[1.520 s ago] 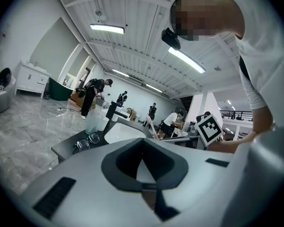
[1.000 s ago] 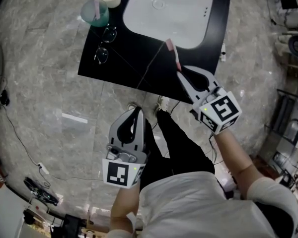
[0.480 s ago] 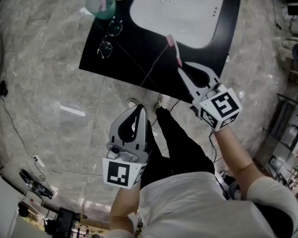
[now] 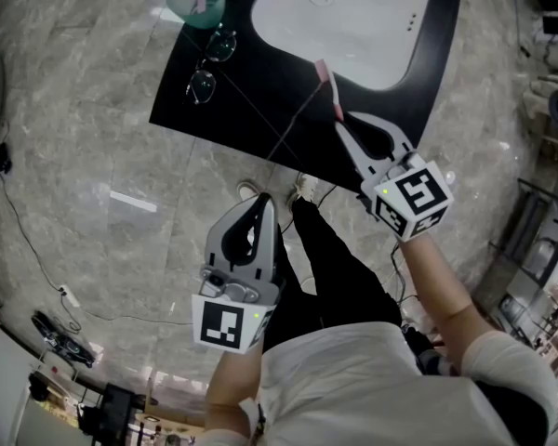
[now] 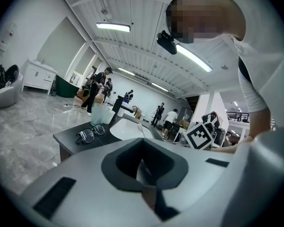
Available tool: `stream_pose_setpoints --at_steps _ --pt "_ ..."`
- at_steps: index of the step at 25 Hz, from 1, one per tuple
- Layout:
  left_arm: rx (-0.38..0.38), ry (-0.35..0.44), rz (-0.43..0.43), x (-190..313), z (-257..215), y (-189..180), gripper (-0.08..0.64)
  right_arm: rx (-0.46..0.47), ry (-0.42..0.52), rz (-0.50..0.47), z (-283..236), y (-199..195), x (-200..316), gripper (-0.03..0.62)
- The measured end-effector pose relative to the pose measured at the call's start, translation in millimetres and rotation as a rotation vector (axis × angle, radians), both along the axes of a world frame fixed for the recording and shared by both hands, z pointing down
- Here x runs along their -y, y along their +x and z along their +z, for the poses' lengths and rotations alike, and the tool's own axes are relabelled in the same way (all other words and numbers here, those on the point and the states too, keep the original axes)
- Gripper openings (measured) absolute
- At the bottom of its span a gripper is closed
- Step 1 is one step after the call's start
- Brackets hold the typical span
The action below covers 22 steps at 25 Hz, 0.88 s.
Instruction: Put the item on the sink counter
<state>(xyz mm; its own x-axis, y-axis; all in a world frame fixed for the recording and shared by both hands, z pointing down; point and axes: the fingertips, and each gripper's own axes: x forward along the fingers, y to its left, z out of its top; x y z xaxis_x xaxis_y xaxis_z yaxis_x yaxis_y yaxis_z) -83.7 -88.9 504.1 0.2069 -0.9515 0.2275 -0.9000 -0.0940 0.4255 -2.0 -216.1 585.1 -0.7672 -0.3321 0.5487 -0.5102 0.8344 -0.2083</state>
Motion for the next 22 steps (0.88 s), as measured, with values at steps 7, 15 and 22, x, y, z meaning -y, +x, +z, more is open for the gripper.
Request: stream_pose_setpoints --at_steps 7,15,22 --pt "-0.012 0.001 -0.007 2.8 1.9 -3.6 0.003 -0.014 0.002 -0.002 5.4 -5.3 3.2 0.063" --pt "-0.020 -0.004 -0.010 4.0 4.8 -7.6 0.003 -0.037 0.005 0.002 15.3 -9.0 5.0 0.063" --pt "-0.029 0.005 -0.004 5.3 5.2 -7.6 0.003 -0.115 0.041 -0.007 23.8 -13.8 5.2 0.063"
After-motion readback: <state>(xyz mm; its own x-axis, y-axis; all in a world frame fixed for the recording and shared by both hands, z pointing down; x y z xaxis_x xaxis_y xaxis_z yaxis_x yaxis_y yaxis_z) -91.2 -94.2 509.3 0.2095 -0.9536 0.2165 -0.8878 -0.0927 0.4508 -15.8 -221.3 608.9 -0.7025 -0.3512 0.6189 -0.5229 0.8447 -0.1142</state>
